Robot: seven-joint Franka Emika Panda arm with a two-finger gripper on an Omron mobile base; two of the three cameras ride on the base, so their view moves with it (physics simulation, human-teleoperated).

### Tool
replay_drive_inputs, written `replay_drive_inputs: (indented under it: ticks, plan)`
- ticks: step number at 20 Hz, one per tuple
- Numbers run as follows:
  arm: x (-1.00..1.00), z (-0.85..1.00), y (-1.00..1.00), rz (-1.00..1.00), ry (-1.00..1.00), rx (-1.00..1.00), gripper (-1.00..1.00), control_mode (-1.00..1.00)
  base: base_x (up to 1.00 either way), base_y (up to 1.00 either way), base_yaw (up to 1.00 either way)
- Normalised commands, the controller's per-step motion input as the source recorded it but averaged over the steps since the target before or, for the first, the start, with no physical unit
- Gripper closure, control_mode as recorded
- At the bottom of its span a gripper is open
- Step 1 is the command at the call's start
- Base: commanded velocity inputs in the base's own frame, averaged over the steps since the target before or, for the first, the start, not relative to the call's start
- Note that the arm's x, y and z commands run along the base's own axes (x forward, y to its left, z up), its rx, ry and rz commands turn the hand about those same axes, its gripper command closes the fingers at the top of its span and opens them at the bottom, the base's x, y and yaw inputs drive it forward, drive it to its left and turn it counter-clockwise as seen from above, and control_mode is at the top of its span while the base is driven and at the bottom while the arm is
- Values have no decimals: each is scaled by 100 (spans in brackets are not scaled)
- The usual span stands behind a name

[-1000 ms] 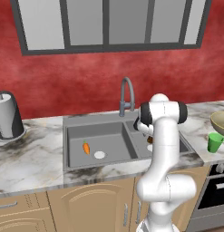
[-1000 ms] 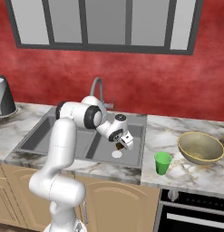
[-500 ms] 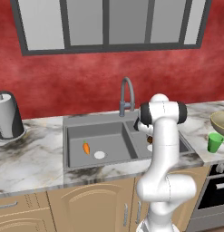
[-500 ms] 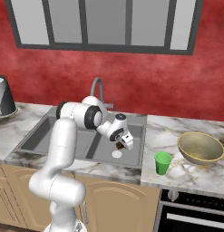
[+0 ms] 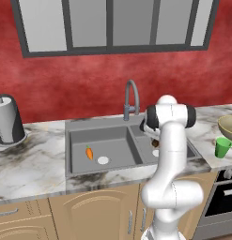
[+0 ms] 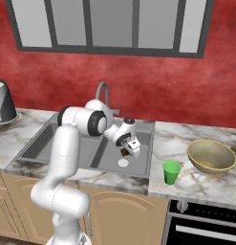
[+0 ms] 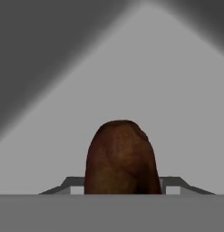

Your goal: Remove the sweet potato and carrot from the sink. Then move the bowl and cup from the counter to the sink for washing.

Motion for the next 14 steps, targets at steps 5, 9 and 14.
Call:
replay_drive_inputs:
  ticks: [5, 9, 14]
  plan:
    - [-27, 25, -13, 7, 0, 5, 100, -100, 0, 0, 0]
    - [-30, 26, -14, 2, 0, 0, 100, -100, 0, 0, 0]
    - [-26, 35, -3, 9, 0, 0, 100, -100, 0, 0, 0]
